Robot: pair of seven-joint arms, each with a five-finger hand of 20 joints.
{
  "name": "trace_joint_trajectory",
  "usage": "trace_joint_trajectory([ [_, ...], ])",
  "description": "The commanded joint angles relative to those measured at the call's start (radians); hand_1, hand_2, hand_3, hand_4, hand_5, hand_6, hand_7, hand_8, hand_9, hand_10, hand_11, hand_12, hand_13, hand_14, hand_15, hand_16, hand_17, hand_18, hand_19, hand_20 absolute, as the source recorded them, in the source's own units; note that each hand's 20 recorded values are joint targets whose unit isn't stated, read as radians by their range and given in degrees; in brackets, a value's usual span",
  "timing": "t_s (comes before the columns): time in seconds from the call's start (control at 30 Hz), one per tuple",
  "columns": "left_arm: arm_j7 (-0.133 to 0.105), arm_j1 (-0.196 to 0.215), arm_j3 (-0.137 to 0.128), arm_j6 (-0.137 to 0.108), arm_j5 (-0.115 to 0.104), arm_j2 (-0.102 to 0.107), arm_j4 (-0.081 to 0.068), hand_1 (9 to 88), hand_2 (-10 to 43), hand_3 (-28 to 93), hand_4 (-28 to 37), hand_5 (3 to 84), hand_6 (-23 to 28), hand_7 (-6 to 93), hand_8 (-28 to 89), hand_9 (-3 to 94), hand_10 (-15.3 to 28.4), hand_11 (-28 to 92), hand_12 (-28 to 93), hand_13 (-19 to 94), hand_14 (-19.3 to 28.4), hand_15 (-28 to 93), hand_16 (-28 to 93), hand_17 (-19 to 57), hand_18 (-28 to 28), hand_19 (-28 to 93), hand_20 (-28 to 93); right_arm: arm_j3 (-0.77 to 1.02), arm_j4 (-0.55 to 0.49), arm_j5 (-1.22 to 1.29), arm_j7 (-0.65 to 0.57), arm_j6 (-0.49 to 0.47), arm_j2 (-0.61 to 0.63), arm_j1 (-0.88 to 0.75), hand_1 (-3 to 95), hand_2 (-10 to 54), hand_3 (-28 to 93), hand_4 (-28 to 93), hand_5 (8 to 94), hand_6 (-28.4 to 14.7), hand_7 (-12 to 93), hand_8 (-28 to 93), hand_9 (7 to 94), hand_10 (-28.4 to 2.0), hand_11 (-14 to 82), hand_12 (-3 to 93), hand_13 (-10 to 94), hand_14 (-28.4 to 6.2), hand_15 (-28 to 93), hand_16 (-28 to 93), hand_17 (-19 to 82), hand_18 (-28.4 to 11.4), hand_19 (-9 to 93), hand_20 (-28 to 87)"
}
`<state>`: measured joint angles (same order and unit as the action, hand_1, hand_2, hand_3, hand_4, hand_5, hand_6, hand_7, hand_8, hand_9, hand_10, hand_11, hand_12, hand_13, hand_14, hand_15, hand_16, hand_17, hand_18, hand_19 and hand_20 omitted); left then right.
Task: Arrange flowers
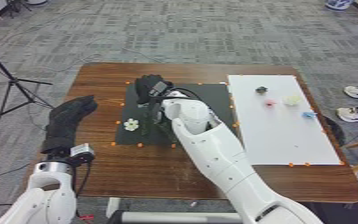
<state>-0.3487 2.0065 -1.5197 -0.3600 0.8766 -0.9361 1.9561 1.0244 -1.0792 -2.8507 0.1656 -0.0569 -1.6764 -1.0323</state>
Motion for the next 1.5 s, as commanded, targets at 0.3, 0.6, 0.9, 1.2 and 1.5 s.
trace_joint_trajectory([
  [0.3, -0.016, 0.023, -0.01, 0.007, 0.002, -0.022, 0.015, 26.4, -0.9, 73, -19.9, 51.8, 2.4, 20.9, -8, 51.4, 13.0, 22, 14, 41, 16.2, 20, 0, 7.3, 11.4, 9, 18, -0.015, -0.019, -0.022, -0.049, -0.033, 0.012, -0.011, 46.7, -9.1, 61, -17, 73.8, 1.6, 29, 1, 87.7, -8.8, 15.8, 14.5, 88, -4.0, 67, 37, 50, -22.3, 93, 61],
  [0.6, -0.014, 0.026, -0.01, 0.005, 0.0, -0.028, 0.017, 26.6, -1.6, 73, -19.3, 51.8, 2.4, 21.0, -8, 51.4, 13.0, 22, 14, 41, 16.2, 20, 0, 7.3, 11.4, 9, 18, -0.016, -0.021, -0.026, -0.05, -0.054, 0.014, -0.013, 46.4, -9.2, 61, -17, 72.9, 1.3, 29, 1, 86.3, -9.3, 15.6, 14.4, 87, -4.0, 67, 37, 50, -22.1, 93, 61],
  [0.9, -0.013, 0.026, -0.009, -0.001, 0.001, -0.031, 0.02, 26.9, -1.9, 73, -18.7, 51.8, 2.4, 21.0, -8, 51.4, 13.0, 22, 14, 41, 16.2, 20, 0, 7.3, 11.4, 9, 18, -0.028, -0.029, -0.022, -0.058, -0.066, 0.02, -0.013, 44.5, -9.5, 62, -17, 70.8, 0.8, 28, 1, 84.3, -9.8, 15.3, 14.3, 87, -3.8, 68, 37, 49, -22.1, 93, 61],
  [1.2, -0.012, 0.025, -0.011, 0.006, 0.002, -0.03, 0.018, 27.0, -2.2, 73, -18.4, 51.8, 2.4, 21.0, -8, 51.4, 13.0, 22, 14, 41, 16.1, 20, 0, 7.2, 11.5, 9, 18, -0.038, -0.048, -0.014, -0.068, -0.099, 0.034, -0.009, 38.0, -9.5, 66, -16, 68.6, 0.5, 24, -4, 81.4, -10.1, 14.8, 13.8, 86, -3.9, 67, 36, 49, -22.3, 93, 61],
  [1.5, -0.008, 0.031, -0.013, 0.007, -0.002, -0.028, 0.021, 27.1, -2.3, 73, -18.3, 51.8, 2.3, 20.9, -8, 51.4, 13.0, 22, 14, 41, 16.1, 20, 0, 7.1, 11.5, 9, 18, -0.045, -0.067, -0.022, -0.075, -0.151, 0.05, -0.003, 28.9, -9.5, 68, -16, 67.5, -1.0, 22, -12, 79.4, -12.1, 13.4, 13.0, 86, -4.1, 66, 36, 48, -23.1, 93, 60],
])
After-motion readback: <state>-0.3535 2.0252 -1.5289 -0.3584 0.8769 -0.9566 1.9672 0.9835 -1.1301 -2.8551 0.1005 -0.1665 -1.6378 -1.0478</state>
